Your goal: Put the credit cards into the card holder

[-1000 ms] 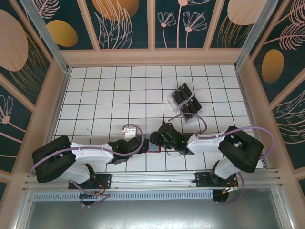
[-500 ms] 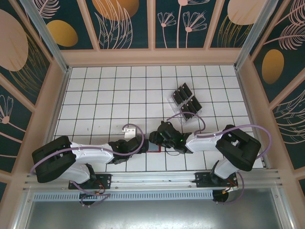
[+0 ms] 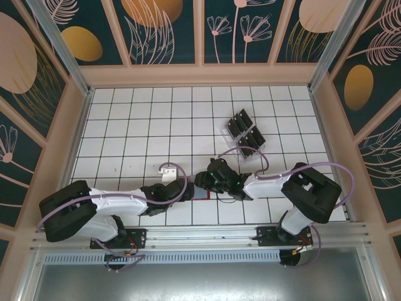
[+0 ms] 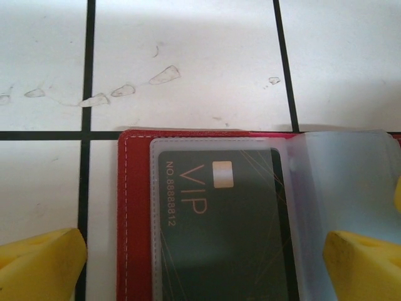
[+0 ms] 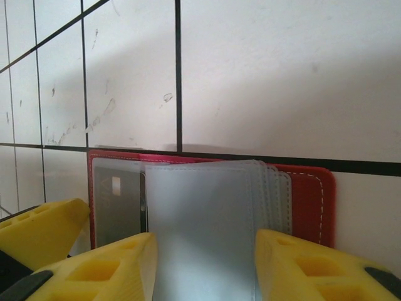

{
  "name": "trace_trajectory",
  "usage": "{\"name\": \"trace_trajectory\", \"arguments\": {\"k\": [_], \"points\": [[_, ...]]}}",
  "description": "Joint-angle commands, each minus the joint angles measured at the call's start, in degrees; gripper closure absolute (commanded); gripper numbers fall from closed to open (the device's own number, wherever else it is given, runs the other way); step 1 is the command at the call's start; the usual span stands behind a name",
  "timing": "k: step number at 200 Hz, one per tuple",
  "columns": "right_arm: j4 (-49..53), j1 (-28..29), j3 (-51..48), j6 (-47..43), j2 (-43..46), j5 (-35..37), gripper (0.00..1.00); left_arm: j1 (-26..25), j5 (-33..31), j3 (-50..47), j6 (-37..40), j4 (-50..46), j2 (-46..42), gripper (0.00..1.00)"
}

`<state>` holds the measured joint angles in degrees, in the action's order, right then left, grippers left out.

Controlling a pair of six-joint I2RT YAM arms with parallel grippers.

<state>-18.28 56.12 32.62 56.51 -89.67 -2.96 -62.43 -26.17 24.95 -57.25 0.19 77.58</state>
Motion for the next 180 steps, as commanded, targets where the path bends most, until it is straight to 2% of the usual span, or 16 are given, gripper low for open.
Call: {"name": "trace_trajectory", "arguments": {"k": [1,75,120,180], "points": [[-1.30,0.29,-0.54,1.15,-1.62,-1.88,0.54,0.21,1.24,-1.74,1.15,-6.24,-2.33,0.01],[-1.73,0.22,-0.91,1.07,-0.95,-2.26,0.58,0.26,1.42,-1.51,2.98,-10.63,-7.95,0.01],[-2.33,0.31,-0.03,0.81,-2.25,-3.36,0.63,0.29,3.08,-1.04,6.07,-8.75,-7.73,0.01],[-2.81,0.49,1.48,0.70,-4.35,-4.03,0.64,0.23,5.06,-2.07,8.33,-5.39,-9.45,0.01]]}}
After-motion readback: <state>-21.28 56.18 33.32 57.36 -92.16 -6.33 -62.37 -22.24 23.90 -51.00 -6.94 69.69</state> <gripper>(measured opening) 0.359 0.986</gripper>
